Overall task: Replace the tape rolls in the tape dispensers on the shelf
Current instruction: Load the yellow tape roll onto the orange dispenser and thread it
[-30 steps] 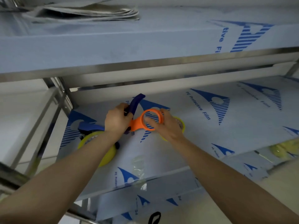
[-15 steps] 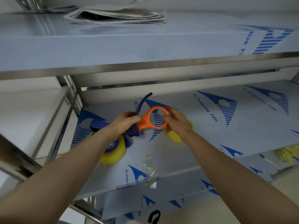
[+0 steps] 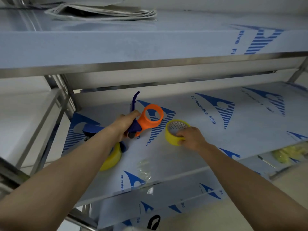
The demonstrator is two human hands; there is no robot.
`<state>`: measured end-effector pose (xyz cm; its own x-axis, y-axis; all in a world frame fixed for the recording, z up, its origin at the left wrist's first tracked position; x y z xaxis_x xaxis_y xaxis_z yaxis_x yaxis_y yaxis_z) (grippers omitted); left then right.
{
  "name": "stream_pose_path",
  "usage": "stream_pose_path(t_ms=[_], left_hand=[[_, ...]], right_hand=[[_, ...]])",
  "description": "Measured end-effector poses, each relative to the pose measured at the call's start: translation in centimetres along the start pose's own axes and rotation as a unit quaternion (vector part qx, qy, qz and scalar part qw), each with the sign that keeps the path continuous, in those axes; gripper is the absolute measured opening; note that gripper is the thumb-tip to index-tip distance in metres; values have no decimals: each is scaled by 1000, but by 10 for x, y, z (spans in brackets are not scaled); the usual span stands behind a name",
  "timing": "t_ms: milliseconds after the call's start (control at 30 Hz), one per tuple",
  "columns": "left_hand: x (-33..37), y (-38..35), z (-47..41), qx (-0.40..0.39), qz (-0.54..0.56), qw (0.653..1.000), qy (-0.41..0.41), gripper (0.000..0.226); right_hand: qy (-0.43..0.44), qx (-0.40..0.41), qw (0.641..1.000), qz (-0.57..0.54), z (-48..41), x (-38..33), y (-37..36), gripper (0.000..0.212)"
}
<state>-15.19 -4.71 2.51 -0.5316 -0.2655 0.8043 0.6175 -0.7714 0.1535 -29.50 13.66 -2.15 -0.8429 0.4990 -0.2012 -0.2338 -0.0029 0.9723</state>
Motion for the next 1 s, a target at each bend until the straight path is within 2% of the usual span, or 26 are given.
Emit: stream_pose_path(t_ms=[33,67,100,167,200,267,333,400,467,533,633,767,867,1000], left_hand=[[-2,-2,-2,2,-1,1000,2,37],[-3,-3,-4,7,-5,1000,3,38],[-5,-4,-5,13,-11,1000,4,37],[-6,-6,-8,24,-13,1000,5,36],[-7,-7,-9,27,-13,1000,7,37],[-8,-11,-13,33,-15,999,10,39],[-9,-14,-15,38,-21,999,7,38],[-10,-19,-16,36,-27,999,2,35],[-11,-25,-18,22,-28,999,0,36],[-12,-28,-20,11,-21,1000,-3,40],[-10,-31,-21,3,-21,1000,-5,45],[-6,-32,-22,8,-25,1000,-13,52],[-4,-32,-21,3,-11,1000,-18,57],[-2,-30,-21,0,-8,1000,-17,78]], right_hand=[[0,33,999,-35,0,2,0,37],[-12,75,990,-120,1,3,2,37],[-36,122,960,-249,2,4,6,34],[-76,198,846,-489,7,5,16,28],[-97,215,794,-560,9,6,19,26],[-122,225,721,-644,9,8,23,23],[-130,232,665,-698,9,4,26,28],[-137,242,623,-731,8,0,27,33],[-130,248,606,-744,6,-5,29,35],[-126,252,626,-728,2,-9,32,33],[-107,254,706,-652,-2,-18,34,31],[-30,271,797,-539,-7,-28,36,40],[29,291,873,-391,-12,-34,37,39],[126,322,909,-231,-11,-48,39,37]])
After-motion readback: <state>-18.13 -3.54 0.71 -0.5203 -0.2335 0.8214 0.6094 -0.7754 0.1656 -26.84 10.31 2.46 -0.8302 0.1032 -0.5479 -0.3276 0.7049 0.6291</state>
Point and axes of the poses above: each hand's wrist, its own z-axis away from the middle knuckle, its own y-axis out of the back of the hand, x = y × z, the point moved 4 cm from there along -z, towards the middle knuckle, and after that the axes turned 10 degrees about y, right-handed, at the moved point
